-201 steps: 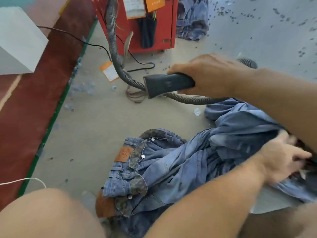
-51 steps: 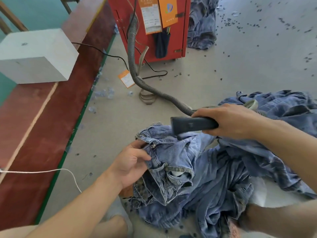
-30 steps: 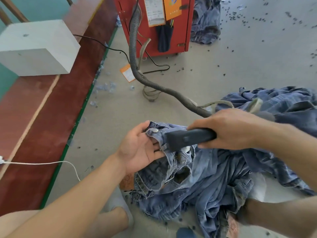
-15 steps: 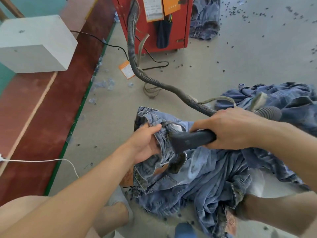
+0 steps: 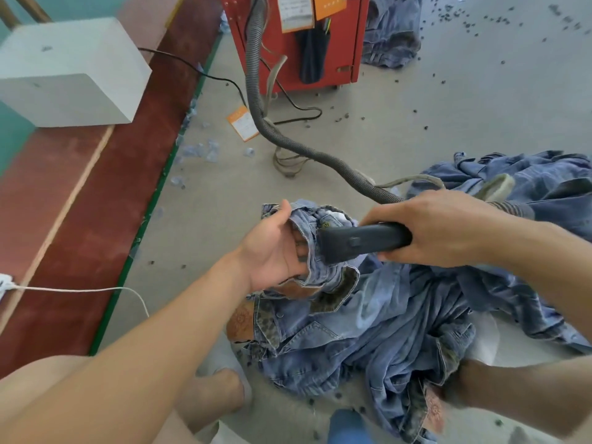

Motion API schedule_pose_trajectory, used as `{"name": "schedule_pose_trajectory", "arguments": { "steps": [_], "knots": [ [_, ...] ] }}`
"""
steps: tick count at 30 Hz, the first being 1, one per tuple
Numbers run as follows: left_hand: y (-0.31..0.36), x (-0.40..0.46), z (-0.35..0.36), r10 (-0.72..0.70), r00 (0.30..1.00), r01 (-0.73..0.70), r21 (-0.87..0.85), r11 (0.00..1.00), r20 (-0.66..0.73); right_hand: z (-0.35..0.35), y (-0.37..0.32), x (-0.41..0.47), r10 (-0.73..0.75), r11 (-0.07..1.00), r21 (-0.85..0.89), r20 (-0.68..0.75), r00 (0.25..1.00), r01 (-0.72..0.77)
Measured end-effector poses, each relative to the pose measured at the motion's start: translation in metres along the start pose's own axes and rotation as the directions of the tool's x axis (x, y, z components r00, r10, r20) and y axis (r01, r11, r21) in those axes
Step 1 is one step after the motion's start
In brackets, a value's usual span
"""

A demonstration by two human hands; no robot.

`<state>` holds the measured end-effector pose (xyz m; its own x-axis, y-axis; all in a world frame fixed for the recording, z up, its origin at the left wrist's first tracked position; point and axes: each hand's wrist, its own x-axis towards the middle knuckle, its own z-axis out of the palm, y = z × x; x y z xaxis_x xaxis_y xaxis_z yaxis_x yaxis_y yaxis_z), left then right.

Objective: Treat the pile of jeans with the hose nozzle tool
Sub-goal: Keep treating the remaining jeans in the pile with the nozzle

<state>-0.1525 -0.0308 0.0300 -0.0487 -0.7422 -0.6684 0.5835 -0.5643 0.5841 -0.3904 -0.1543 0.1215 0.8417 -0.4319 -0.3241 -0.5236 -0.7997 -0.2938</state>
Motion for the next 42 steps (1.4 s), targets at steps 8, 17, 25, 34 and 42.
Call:
{"name": "schedule_pose_trajectory", "arguments": {
  "steps": [8, 17, 25, 34, 42],
  "knots": [
    [0.002, 0.000, -0.001, 0.049, 0.999, -0.048, -0.026, 0.998, 0.019, -0.017, 0.003, 0.009, 0.029, 0.981, 0.193, -0.224, 0.974, 0.015],
    [0.004, -0.006, 0.004, 0.003, 0.993, 0.003, -0.054, 0.999, 0.116, 0.004, -0.019, 0.017, -0.045, 0.990, 0.123, -0.222, 0.974, 0.073],
    [0.001, 0.000, -0.021, -0.010, 0.997, 0.041, 0.456, 0.889, -0.070, 0.001, 0.024, 0.030, 0.334, 0.934, 0.202, -0.211, 0.919, -0.293],
    [-0.006, 0.011, -0.031, -0.003, 0.966, 0.037, 0.125, 0.991, -0.259, 0.025, 0.013, 0.040, 0.162, 0.983, 0.092, -0.059, 0.985, -0.157],
    [-0.002, 0.006, -0.028, 0.016, 0.990, 0.004, 0.137, 0.991, -0.143, 0.025, 0.018, 0.033, 0.062, 0.988, -0.138, -0.013, 0.998, -0.063]
  ]
}}
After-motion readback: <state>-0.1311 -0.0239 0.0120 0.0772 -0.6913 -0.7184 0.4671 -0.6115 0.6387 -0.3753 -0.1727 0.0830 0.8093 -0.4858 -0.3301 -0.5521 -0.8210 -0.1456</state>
